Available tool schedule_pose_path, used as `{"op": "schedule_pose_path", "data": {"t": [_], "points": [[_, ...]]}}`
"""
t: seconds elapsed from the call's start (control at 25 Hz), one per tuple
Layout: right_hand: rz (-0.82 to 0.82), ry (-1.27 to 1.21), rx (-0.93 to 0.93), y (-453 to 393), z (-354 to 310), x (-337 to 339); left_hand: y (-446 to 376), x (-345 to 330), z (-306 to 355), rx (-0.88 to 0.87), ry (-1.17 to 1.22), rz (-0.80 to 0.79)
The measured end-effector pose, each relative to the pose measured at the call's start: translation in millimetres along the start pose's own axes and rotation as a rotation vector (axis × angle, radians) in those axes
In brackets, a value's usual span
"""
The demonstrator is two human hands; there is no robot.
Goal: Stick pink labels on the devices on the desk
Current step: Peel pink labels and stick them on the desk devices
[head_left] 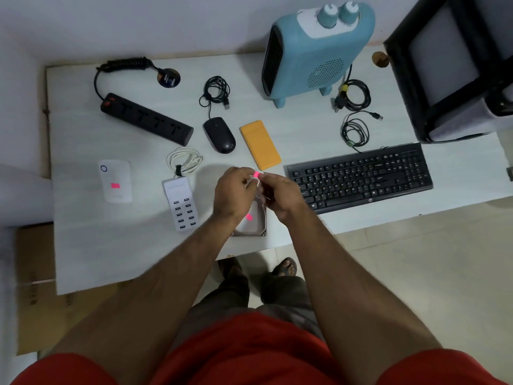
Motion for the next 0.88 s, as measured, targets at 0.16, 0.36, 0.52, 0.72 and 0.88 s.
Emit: {"op": "schedule_pose_path", "data": {"t": [0.16,0.36,0.52,0.72,0.88], "points": [[-0.059,-0.066,-0.017,17,-13,4,-6,6,29,-0.056,0.006,0.023],[-0.026,-0.048,-0.006,18,-34,17,-23,7,54,-0.069,-0.015,0.039],[0.018,0.011,-0.016,-1,-50,30,-42,-4,60,-0.015,0.007,0.057],[0.172,0.242,0.094,-43,-86,46,-76,-30,44,0.235,0.098,0.115],[0.235,0.586,0.154,-78,-111,52,-104,-49,40,0.287,0.034,0.142]]}}
Point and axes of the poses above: each hand's wrist, its own y-axis away from the middle knuckle, its own x-axis out of the back of the hand, z = x × y, the point moved 6 cm from there along -y, towards the middle knuckle, and after that the axes turned 9 degrees about -x, right-handed, at the moved point
